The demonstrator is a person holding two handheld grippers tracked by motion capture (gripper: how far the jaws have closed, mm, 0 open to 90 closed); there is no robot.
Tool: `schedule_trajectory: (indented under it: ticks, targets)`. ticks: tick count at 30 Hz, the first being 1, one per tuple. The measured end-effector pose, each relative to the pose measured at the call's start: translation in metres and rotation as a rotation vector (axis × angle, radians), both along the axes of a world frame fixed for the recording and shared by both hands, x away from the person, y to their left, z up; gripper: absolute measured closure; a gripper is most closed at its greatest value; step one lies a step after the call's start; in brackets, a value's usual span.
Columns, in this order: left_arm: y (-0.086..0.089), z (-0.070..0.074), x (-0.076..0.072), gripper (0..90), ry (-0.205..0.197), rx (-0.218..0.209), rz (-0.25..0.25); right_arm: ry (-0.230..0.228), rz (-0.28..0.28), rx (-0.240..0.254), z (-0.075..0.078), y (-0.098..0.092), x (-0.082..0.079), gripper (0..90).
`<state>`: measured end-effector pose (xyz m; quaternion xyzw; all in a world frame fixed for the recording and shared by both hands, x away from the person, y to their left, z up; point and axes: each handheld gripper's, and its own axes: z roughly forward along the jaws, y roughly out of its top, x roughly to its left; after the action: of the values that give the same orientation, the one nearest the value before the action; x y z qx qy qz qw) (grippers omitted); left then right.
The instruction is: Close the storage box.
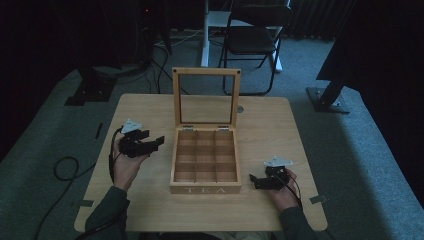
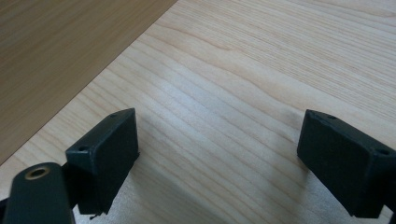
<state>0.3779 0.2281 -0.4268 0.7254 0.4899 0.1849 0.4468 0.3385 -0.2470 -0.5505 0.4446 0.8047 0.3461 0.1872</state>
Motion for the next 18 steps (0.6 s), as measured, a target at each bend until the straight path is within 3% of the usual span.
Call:
schedule_trajectory:
  ticks: [10, 15, 18]
  targets:
    - [0.003, 0.016, 0.019, 28.7, -0.008, -0.039, 0.000, 0.000, -0.004, -0.001, 0.000, 0.000, 0.000, 12.1]
    - [0.001, 0.020, 0.026, 28.7, -0.005, -0.065, -0.025, 0.001, -0.004, -0.001, 0.000, 0.000, 0.001, 12.1]
    - [-0.001, 0.022, 0.030, 28.6, -0.003, -0.062, -0.025, 0.001, -0.004, -0.001, 0.000, 0.000, 0.001, 12.1]
